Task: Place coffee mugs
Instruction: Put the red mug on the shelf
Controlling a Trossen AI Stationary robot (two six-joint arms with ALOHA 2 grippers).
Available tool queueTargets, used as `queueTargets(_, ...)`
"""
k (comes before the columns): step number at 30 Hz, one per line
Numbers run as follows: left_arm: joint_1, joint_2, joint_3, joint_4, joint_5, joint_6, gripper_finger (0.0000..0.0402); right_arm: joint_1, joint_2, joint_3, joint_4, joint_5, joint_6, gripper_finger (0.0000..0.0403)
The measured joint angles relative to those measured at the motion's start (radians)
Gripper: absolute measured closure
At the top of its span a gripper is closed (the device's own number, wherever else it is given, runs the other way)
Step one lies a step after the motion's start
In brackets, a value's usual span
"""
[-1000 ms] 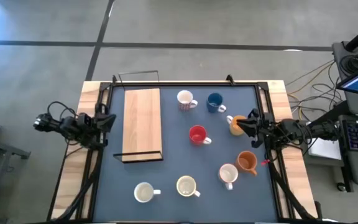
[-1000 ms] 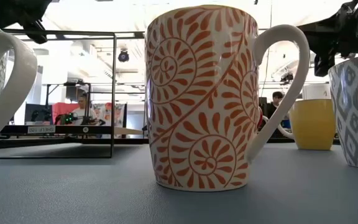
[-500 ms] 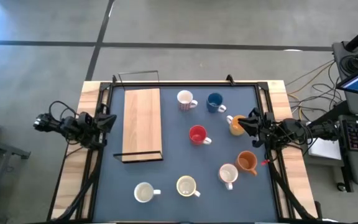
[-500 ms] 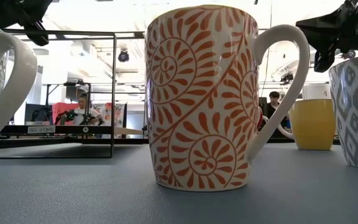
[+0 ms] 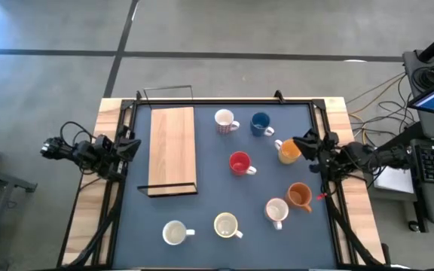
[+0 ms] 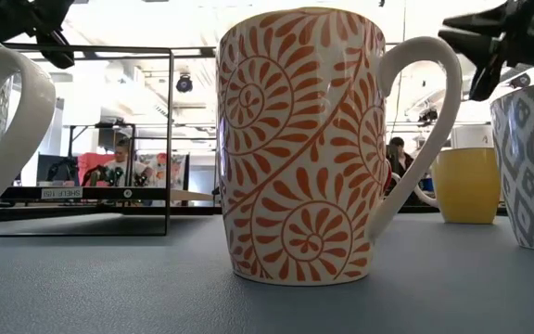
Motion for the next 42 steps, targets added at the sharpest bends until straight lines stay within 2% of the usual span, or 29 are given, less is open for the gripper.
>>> queueTargets(6,0.0,0.0,0.0,0.012,0.0,0.0,0.0402,0.0,0.194,0.08,0.056,0.001,0.0,0.0339)
queueTargets(11,0.0,0.0,0.0,0.013,0.0,-0.004,0.0402,0.0,0.407,0.25,-0.007,0.018,0.022,0.0339)
queueTargets(16,0.0,0.0,0.0,0.012,0.0,-0.025,0.0402,0.0,0.58,0.503,-0.401,0.094,0.187,0.034)
queueTargets(21,0.0,0.0,0.0,0.012,0.0,-0.027,0.0402,-0.007,0.743,0.758,-0.887,0.168,0.496,0.034)
queueTargets(24,0.0,0.0,0.0,0.01,0.0,-0.027,0.0402,-0.025,0.835,0.898,-1.192,0.153,0.682,0.034)
queueTargets(28,0.0,0.0,0.0,0.005,0.0,-0.034,0.0402,-0.051,0.955,1.06,-1.571,0.073,0.886,0.034)
queueTargets(31,0.0,0.0,0.0,0.001,0.0,-0.034,0.0402,-0.052,1.035,1.163,-1.758,0.03,0.978,0.034)
queueTargets(36,0.0,0.0,0.0,0.0,0.0,-0.032,0.0402,-0.052,1.13,1.253,-1.852,0.008,0.947,0.0336)
queueTargets(42,0.0,0.0,0.0,0.0,0.0,-0.03,0.0402,-0.068,1.211,1.279,-1.852,-0.048,0.89,0.0298)
